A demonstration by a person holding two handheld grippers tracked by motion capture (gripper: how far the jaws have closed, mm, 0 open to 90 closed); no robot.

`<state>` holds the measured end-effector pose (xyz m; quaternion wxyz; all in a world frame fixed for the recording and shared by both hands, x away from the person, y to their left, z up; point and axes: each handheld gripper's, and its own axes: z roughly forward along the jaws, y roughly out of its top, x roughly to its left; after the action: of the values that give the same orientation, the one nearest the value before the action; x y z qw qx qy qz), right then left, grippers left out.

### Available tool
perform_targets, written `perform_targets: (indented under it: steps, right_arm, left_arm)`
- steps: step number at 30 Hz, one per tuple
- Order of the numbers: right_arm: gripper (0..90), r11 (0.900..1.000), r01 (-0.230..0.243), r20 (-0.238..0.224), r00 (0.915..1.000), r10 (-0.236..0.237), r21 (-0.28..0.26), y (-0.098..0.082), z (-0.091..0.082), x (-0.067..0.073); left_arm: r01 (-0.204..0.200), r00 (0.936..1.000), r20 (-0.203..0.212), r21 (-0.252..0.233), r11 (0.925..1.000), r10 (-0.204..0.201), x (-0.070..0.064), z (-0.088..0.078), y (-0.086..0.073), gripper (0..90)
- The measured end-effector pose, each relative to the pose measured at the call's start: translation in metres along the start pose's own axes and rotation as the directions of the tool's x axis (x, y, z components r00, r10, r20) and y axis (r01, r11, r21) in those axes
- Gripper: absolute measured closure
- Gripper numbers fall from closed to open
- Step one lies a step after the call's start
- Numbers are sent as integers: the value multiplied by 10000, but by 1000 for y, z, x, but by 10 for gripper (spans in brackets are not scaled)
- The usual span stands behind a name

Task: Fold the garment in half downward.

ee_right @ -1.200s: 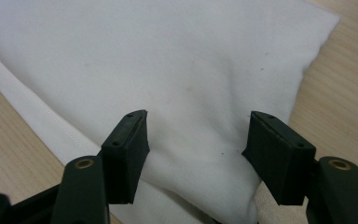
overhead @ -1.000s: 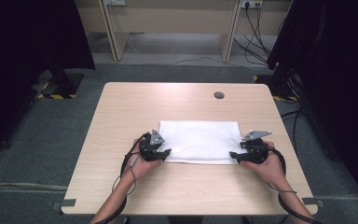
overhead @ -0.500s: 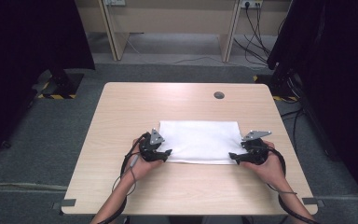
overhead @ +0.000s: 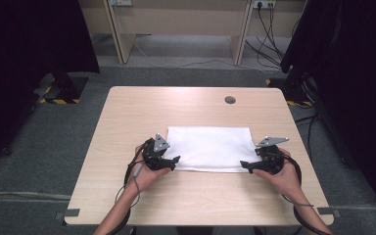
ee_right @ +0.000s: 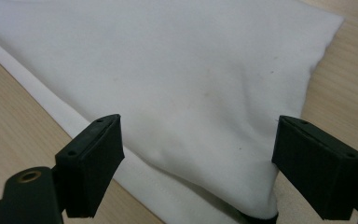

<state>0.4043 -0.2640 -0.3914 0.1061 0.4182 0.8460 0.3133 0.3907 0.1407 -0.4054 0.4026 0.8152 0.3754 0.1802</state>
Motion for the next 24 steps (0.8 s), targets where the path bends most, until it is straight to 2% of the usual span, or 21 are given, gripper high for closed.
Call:
perform_targets:
  steps: [2,3,4,5,7,8,9,10,12,13,14,15,17,18,24]
  right_arm:
    - [137,9999,29,-66,10000,-29,-98,-1,-5,1]
    - [137,9999,29,-66,10000,-29,-98,-1,-5,1]
    - [137,9999,29,-66,10000,-29,-98,-1,-5,1]
    - [130,9998,48,-125,9999,-50,-184,-2,-10,3]
    - [125,9997,46,-134,9999,-49,-253,-5,-15,4]
    - [125,9997,46,-134,9999,-49,-253,-5,-15,4]
    - [125,9997,46,-134,9999,-49,-253,-5,-15,4]
    - [120,9995,-13,-133,9999,9,-313,-9,-21,4]
    - [120,9990,-116,-201,9997,108,-438,-13,-27,4]
    - [116,9990,-116,-201,9997,108,-438,-13,-27,4]
    - [116,9990,-116,-201,9997,108,-438,-13,-27,4]
    - [113,9986,-161,-196,9997,152,-499,-18,-33,4]
    - [113,9983,-161,-173,9997,152,-559,-22,-39,5]
    - [112,9983,-161,-173,9997,152,-559,-22,-39,5]
    - [111,9971,-254,-114,9996,246,-713,-30,-51,2]
  left_arm:
    - [0,10000,0,0,10000,0,0,0,0,218]
    - [71,10000,36,-185,9998,-70,-1,-10,-2,218]
    - [71,10000,36,-185,9998,-70,-1,-10,-2,213]
    - [43,10000,37,-333,9994,-42,-2,-22,-5,213]
    - [43,10000,37,-333,9994,-42,-2,-22,-5,190]
    - [60,10000,20,-454,9990,-59,-3,-34,-9,190]
    - [60,10000,20,-454,9990,-59,-3,-34,-9,169]
    - [165,9999,-27,-577,9982,-166,-4,-44,-14,169]
    - [165,9999,-27,-577,9982,-166,-4,-44,-14,149]
    - [369,9993,-91,-714,9968,-376,-3,-53,-20,149]
    - [369,9993,-91,-714,9968,-376,-3,-53,-20,136]
    - [439,9989,-136,-783,9960,-451,-3,-61,-27,136]
    - [439,9989,-136,-783,9960,-451,-3,-61,-27,136]
    - [421,9989,-182,-725,9965,-436,-2,-66,-33,136]
    - [504,9981,-306,-682,9964,-525,0,-73,-43,143]
